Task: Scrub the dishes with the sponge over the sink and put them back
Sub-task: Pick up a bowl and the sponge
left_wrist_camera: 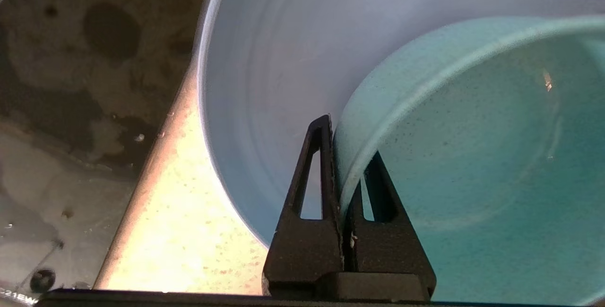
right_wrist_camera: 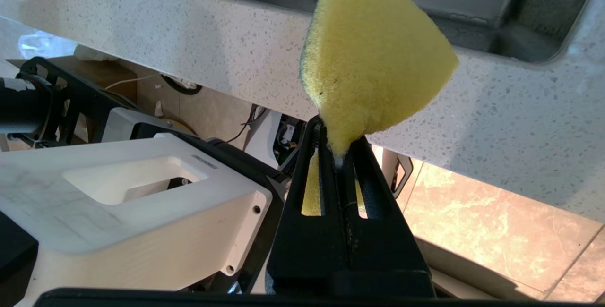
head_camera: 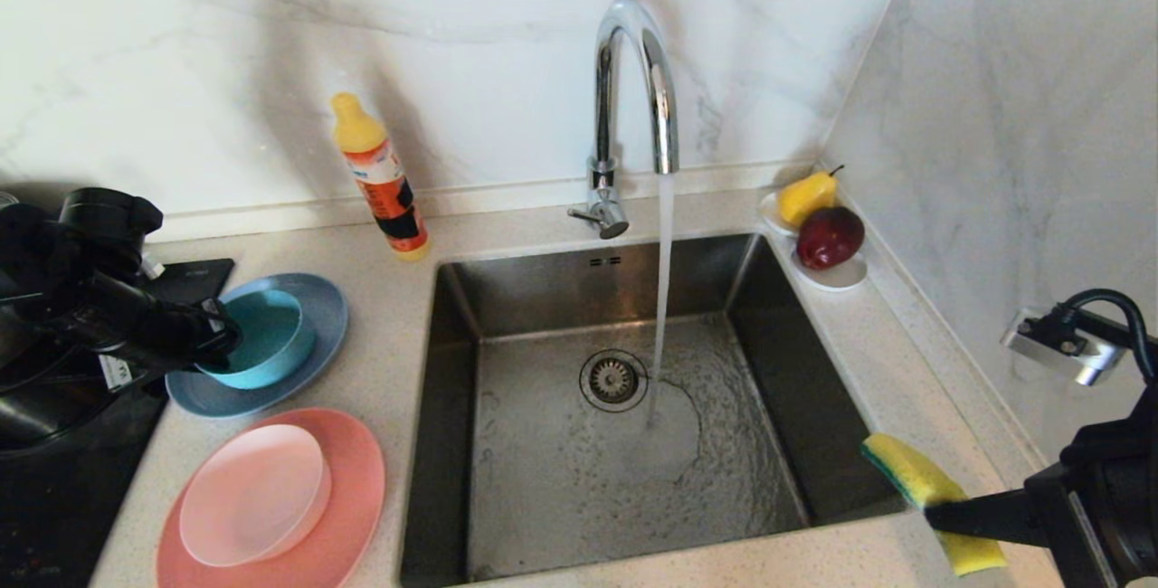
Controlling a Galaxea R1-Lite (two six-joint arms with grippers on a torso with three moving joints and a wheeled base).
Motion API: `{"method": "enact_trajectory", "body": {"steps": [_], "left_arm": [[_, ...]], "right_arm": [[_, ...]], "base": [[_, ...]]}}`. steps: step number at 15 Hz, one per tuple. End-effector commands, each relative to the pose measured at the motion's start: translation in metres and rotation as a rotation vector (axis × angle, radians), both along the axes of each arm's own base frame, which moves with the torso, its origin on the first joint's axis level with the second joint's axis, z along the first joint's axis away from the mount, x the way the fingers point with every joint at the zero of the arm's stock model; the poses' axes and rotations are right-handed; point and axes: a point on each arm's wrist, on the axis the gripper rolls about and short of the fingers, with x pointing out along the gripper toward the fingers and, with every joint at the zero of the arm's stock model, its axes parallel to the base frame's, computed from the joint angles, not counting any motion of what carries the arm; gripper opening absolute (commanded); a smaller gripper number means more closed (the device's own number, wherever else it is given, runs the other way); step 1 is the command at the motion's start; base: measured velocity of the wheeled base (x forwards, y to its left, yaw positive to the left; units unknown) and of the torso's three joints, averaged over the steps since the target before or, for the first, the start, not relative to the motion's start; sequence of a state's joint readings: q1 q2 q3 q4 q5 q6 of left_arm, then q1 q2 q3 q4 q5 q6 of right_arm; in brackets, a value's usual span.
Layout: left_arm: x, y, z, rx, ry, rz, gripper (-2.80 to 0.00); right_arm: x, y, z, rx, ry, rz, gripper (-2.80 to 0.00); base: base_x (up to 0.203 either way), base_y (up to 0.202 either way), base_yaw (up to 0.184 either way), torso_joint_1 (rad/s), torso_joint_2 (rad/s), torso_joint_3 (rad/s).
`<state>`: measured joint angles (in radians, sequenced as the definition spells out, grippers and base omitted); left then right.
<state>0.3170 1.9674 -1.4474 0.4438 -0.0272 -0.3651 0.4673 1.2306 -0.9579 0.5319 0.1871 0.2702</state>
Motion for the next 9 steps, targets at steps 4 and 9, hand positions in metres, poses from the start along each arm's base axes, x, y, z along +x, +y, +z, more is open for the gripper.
{"method": "enact_trajectory", "body": {"steps": [4,9], "left_arm": [[-0.007,0.005,0.015,0.011,-0.041,0.022,-2.80],[-0.045,-0.004,0.073,0.052,-0.168,0.035,-2.80]], "right_arm": [[0.001,0.001,-0.001,-0.002,0.010,0.001,-2.80],[0.002,0.002,-0.002,0.002,0.016,0.009,-2.80]], "base": [[0.000,0.000,0.000,0.000,0.00,0.000],[0.000,0.000,0.000,0.000,0.00,0.000]]}}
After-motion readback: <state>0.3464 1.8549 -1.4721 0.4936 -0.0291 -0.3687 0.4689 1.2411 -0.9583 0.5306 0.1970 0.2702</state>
